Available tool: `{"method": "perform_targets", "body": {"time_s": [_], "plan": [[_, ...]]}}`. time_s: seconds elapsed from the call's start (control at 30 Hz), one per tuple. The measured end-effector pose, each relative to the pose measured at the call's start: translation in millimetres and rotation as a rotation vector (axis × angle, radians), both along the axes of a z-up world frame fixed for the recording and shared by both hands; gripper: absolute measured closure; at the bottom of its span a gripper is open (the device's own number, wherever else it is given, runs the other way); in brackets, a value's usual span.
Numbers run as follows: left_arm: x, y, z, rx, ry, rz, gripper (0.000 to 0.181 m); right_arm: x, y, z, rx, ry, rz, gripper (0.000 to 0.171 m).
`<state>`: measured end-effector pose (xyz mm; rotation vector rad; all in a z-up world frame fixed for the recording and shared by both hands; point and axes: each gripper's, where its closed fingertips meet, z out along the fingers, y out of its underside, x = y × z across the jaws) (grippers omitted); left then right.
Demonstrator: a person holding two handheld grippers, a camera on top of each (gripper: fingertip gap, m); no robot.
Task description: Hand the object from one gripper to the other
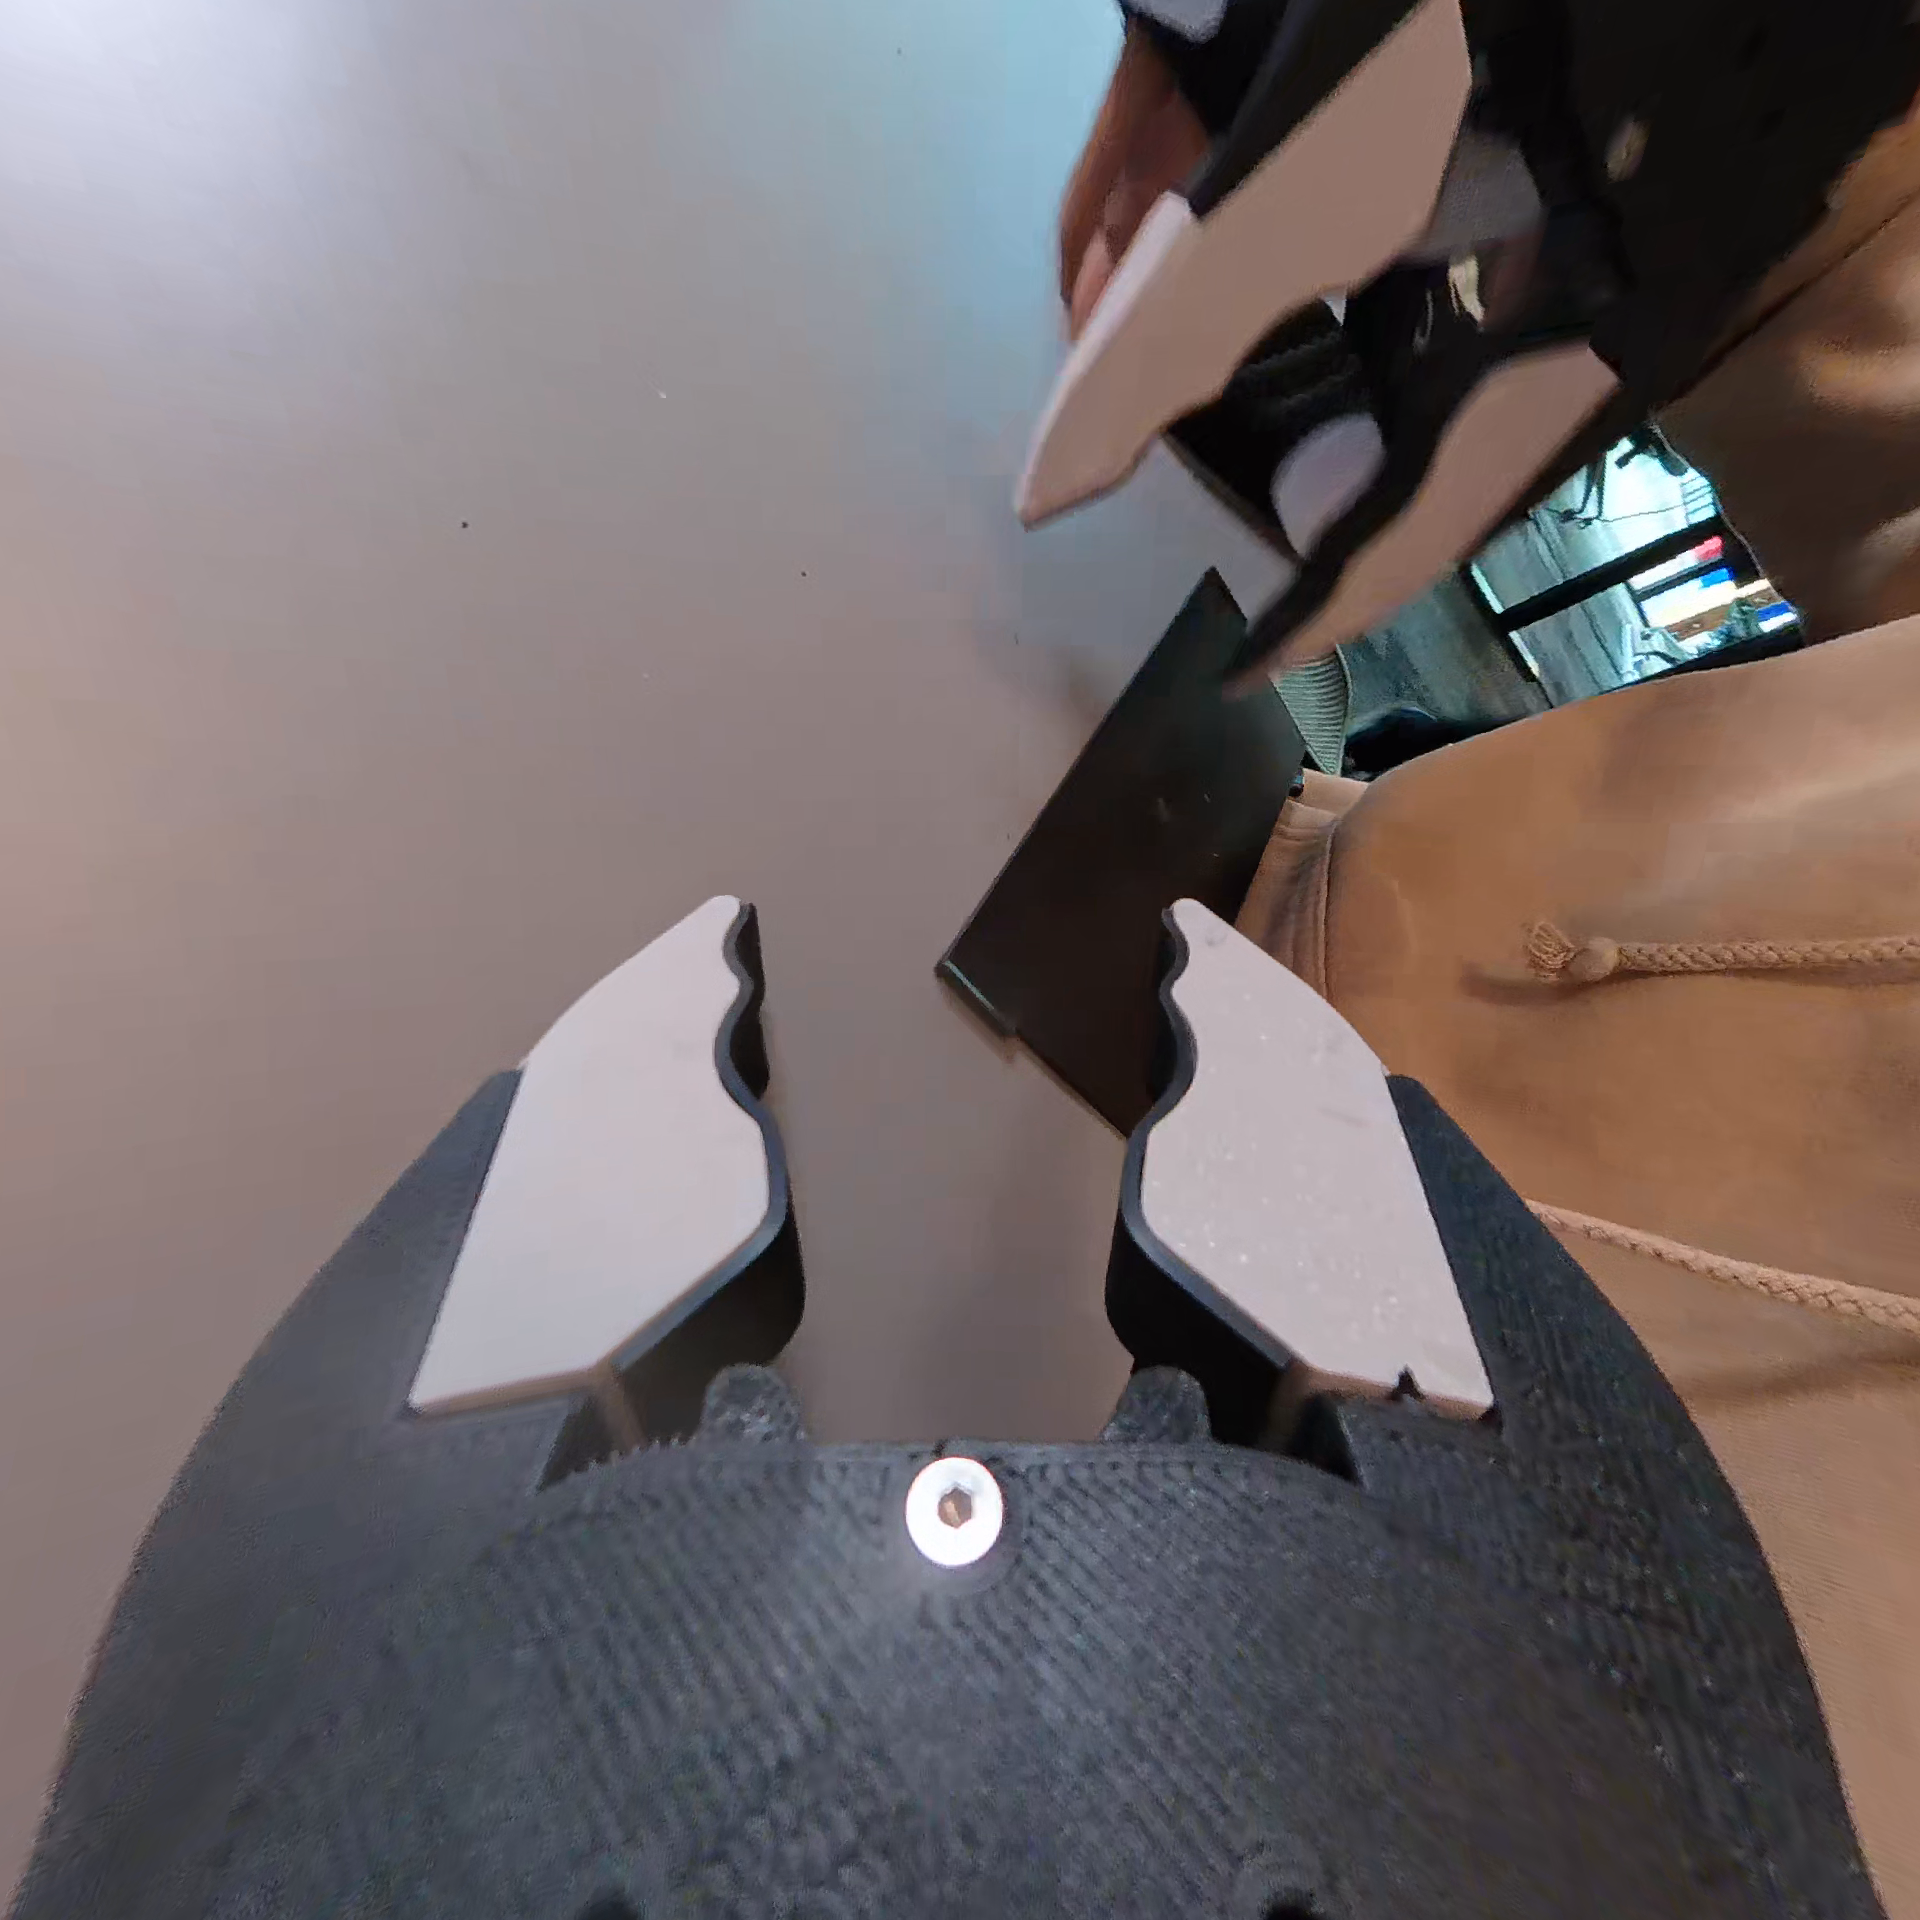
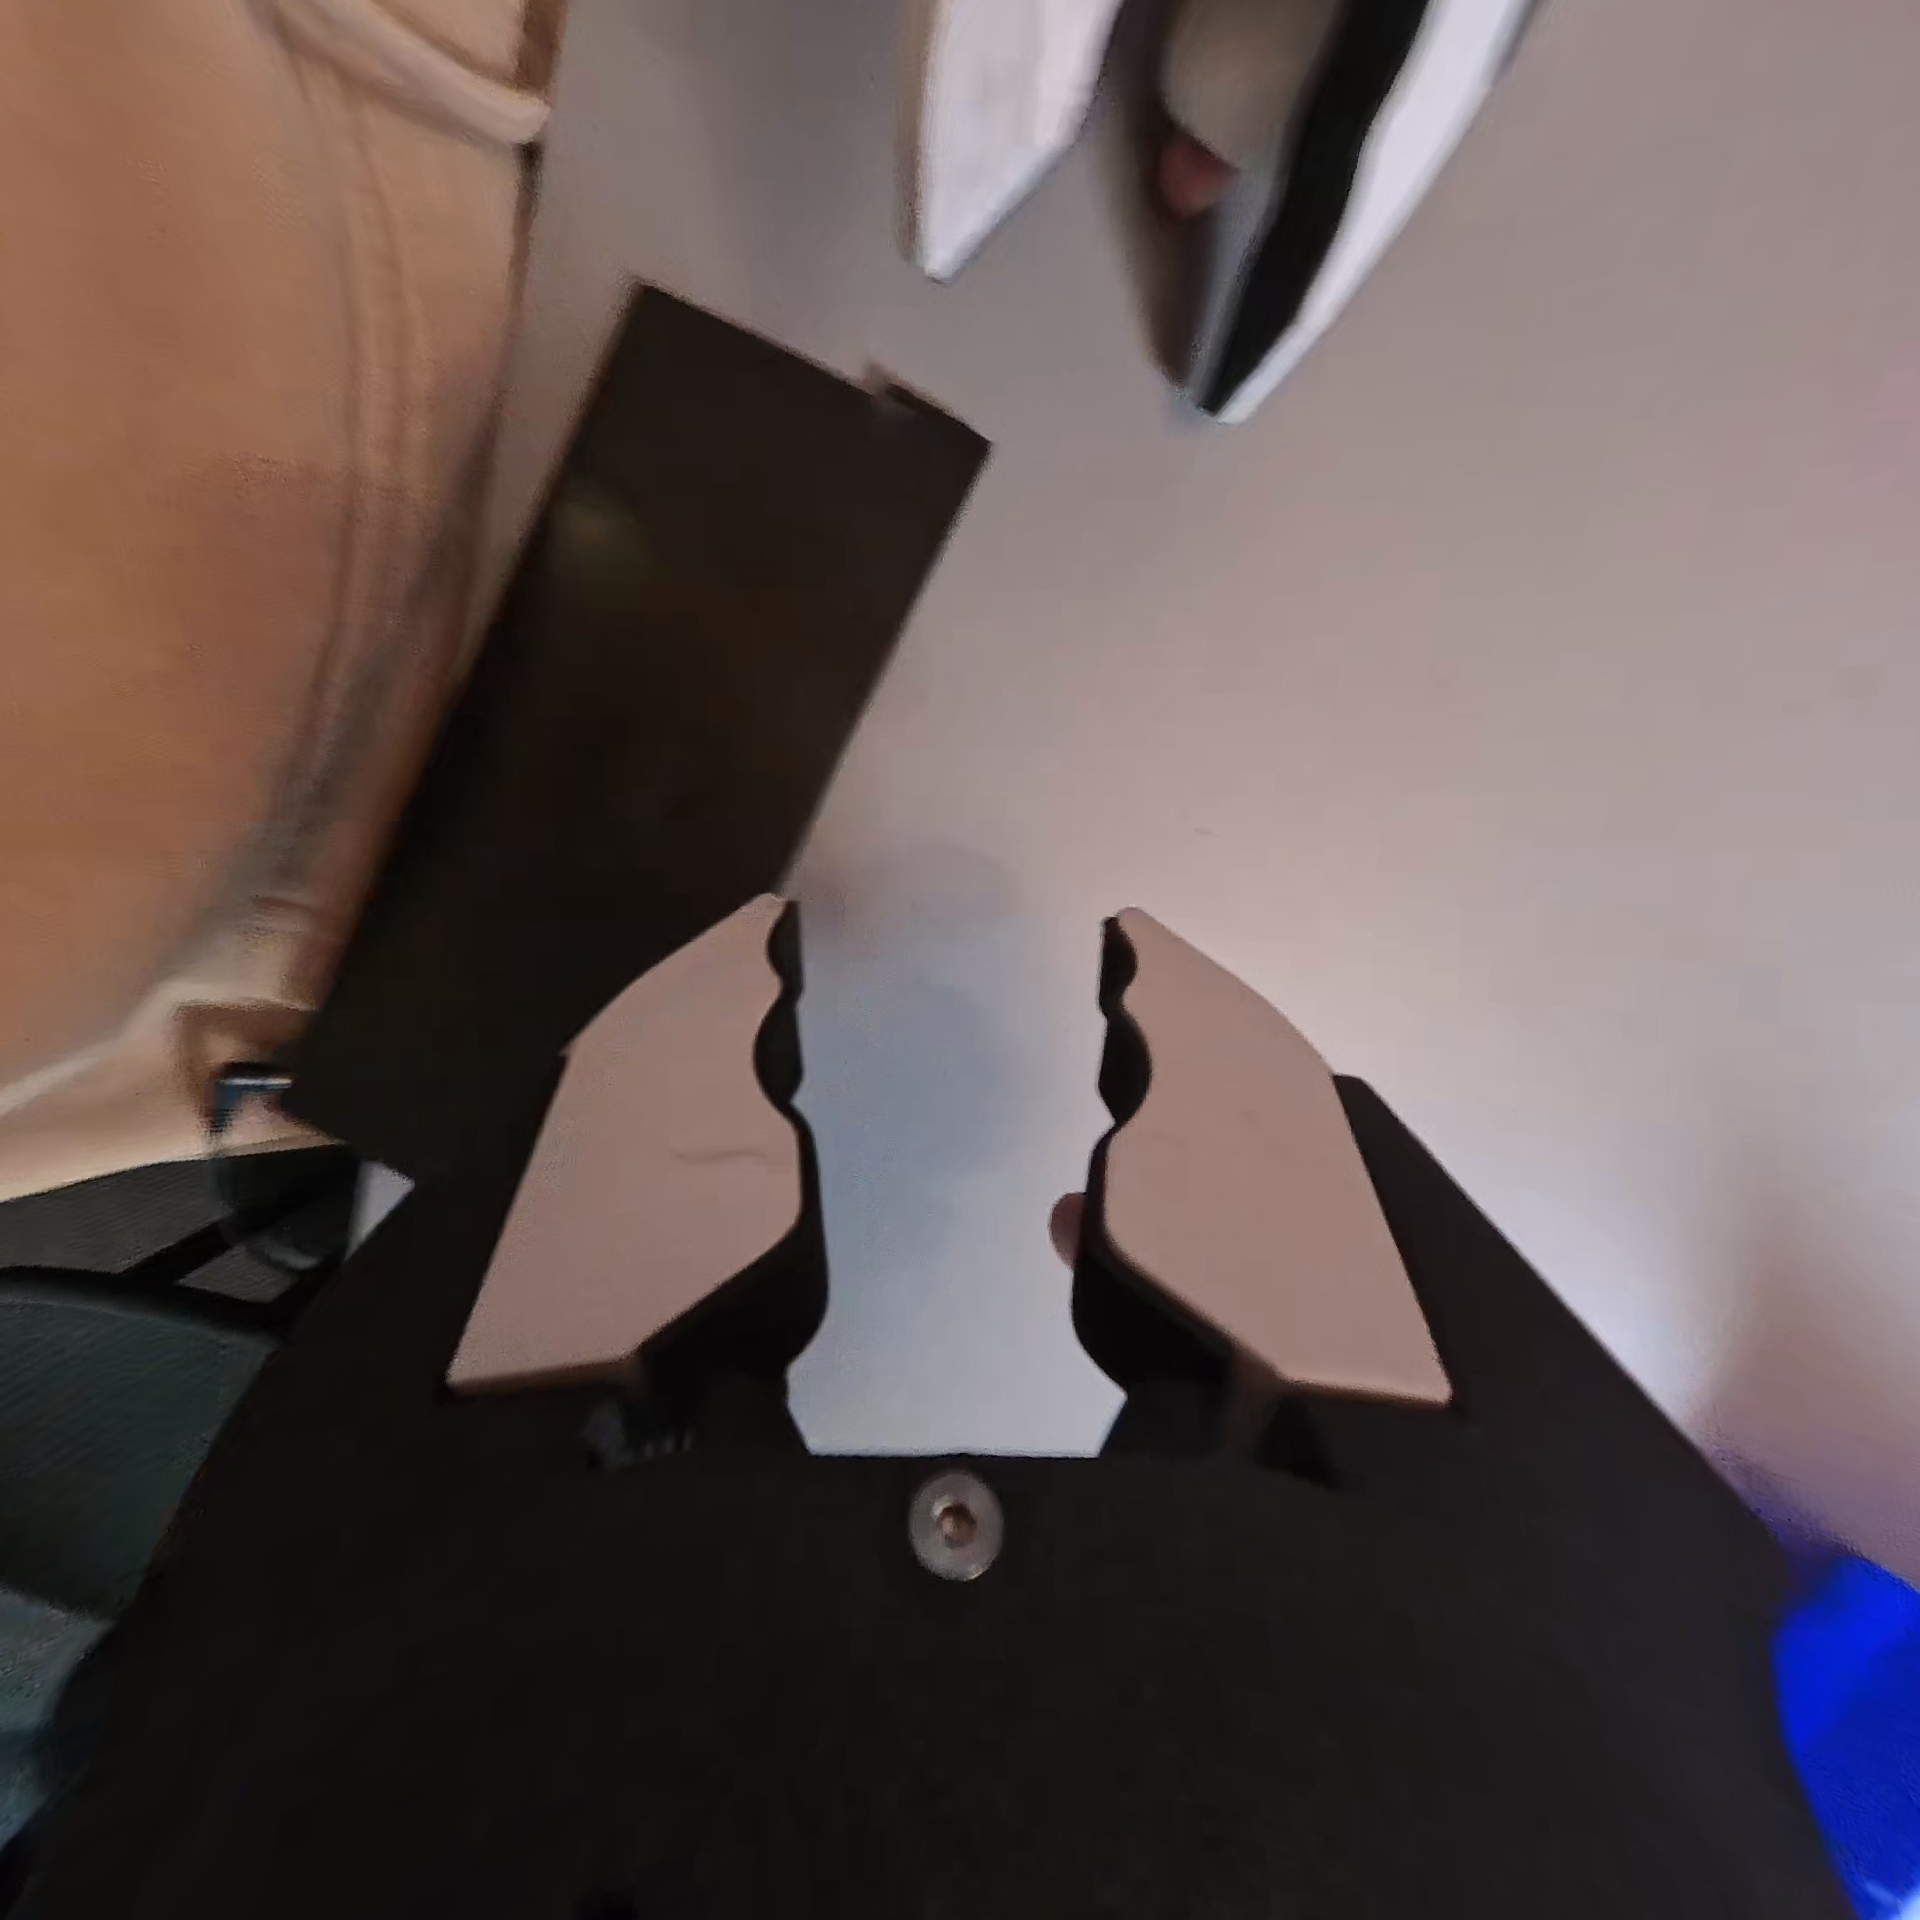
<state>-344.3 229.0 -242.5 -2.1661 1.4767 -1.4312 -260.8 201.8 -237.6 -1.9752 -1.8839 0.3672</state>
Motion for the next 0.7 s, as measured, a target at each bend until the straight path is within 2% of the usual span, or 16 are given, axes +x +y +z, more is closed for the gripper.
{"method": "perform_targets", "body": {"time_s": [0.03,0.13,0.23,0.43,0.7], "plan": [[0,2,0,0.007,-0.002,0.007,0.110,-3,-12,-3,-0.049,-0.024,-0.001,0.103],[0,3,1,0.009,-0.012,0.021,0.111,-15,-39,-16,-0.109,-0.084,-0.066,0.081],[-2,3,3,0.011,-0.026,0.035,0.112,-22,-55,-30,-0.114,-0.120,-0.165,0.076],[-5,-1,6,0.027,-0.048,0.038,0.114,-20,-55,-37,-0.032,-0.145,-0.293,0.077],[-6,0,10,0.027,-0.086,0.047,0.115,-22,-51,-34,-0.088,-0.130,-0.195,0.076]]}}
